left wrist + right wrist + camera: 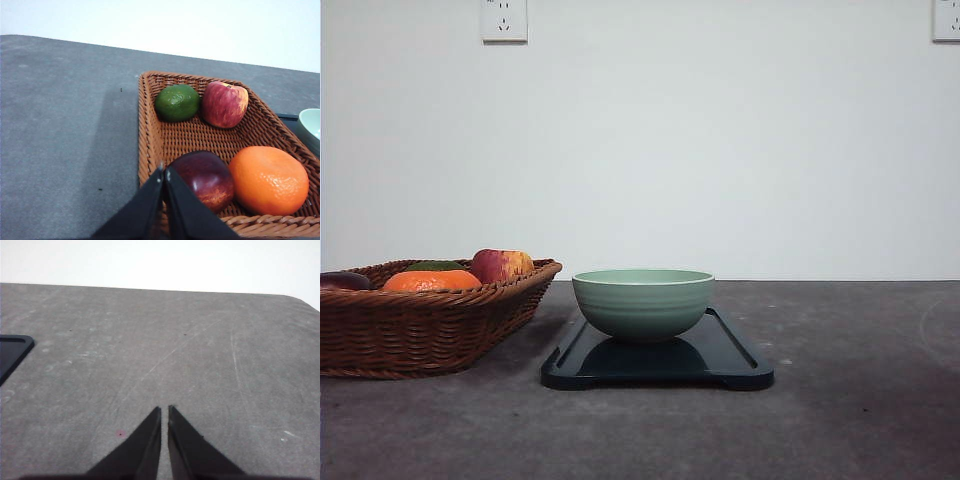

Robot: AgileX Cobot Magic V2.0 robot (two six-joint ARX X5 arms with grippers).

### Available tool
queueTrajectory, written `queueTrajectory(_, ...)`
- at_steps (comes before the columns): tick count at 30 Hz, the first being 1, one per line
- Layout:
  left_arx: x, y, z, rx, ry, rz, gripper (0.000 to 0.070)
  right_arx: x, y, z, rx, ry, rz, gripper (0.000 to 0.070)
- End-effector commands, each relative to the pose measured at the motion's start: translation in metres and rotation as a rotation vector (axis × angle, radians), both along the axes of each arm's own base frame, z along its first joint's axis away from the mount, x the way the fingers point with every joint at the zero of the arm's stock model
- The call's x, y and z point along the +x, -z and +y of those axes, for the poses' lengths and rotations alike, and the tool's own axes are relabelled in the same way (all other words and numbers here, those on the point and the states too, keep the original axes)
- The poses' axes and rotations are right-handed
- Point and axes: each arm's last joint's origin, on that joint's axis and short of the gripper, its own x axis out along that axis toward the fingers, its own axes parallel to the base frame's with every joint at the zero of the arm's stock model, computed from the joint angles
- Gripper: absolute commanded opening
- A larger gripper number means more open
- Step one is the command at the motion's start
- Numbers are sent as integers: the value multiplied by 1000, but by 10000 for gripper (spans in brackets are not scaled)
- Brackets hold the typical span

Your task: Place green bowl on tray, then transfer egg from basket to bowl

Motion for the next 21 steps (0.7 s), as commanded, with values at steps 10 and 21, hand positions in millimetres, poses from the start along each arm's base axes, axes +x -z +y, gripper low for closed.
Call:
queueTrajectory(10,1,5,0,6,0,4,0,0,1,0,14,7,-1,17)
queueTrajectory(21,1,5,0,6,0,4,0,0,1,0,14,7,-1,17)
